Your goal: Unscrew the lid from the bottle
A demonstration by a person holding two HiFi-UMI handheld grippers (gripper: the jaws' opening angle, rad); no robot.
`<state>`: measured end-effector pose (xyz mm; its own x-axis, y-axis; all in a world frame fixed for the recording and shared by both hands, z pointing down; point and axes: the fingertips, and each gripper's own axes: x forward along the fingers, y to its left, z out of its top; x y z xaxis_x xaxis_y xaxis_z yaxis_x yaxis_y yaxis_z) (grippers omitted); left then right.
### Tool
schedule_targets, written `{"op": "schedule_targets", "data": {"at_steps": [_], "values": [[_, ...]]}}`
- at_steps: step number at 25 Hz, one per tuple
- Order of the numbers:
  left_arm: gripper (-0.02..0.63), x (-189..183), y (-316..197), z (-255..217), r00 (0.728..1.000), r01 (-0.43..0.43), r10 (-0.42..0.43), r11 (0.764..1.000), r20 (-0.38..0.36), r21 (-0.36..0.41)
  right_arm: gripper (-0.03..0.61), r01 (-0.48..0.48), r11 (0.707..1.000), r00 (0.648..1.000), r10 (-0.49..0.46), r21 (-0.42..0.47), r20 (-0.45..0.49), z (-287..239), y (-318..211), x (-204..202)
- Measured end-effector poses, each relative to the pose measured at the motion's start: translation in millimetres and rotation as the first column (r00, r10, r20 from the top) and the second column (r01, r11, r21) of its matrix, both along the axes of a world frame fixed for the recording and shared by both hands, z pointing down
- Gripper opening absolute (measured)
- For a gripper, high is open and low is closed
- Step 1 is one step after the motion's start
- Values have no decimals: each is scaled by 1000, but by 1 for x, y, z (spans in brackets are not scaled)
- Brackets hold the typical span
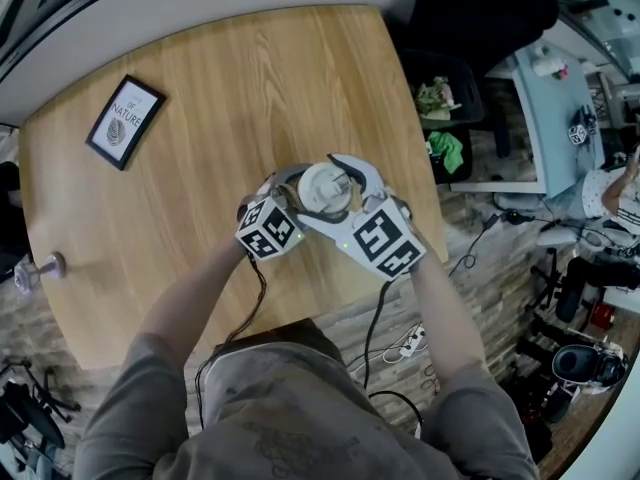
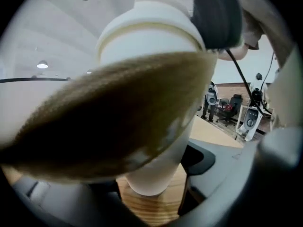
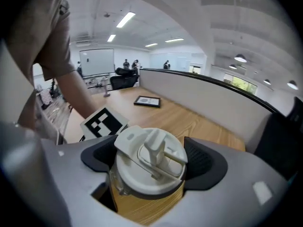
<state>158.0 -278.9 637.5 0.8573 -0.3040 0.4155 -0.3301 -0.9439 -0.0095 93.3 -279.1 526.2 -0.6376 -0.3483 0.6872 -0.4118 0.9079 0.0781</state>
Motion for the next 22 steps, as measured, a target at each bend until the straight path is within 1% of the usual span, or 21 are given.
{"op": "schedule_targets", "data": {"at_steps": [2,3,5,7,10,14,17,19,22], "values": [[376,0,0,0,1000,-14,14,1000,-1,-1,440,127,992,992,-127,0,-9,0,5,-2],[376,0,0,0,1000,-16,16,1000,-3,-3,439,169,986,986,-169,-6,-6,0,6,-2],[376,0,-1,0,1000,-14,14,1000,-10,-15,440,198,980,980,-198,-24,10,0,4,-1],[376,-1,-2,0,1000,-14,14,1000,-15,-24,440,195,980,981,-195,-31,26,-1,2,-3],[376,-1,-2,0,1000,-17,17,1000,-20,-25,439,197,980,980,-196,-18,45,-2,2,-4],[377,0,-1,0,1000,-23,22,999,-17,-24,439,186,982,982,-187,25,23,-3,3,-4],[377,-2,-1,0,1000,-27,27,1000,-4,-6,439,164,986,986,-165,18,23,-4,3,-5],[379,-2,-1,1,1000,-24,24,1000,4,-3,439,134,991,989,-135,19,51,-12,1,-4],[389,-3,-2,-4,1000,-9,9,999,-6,-44,439,95,995,991,-98,37,87,-33,-5,0]]}}
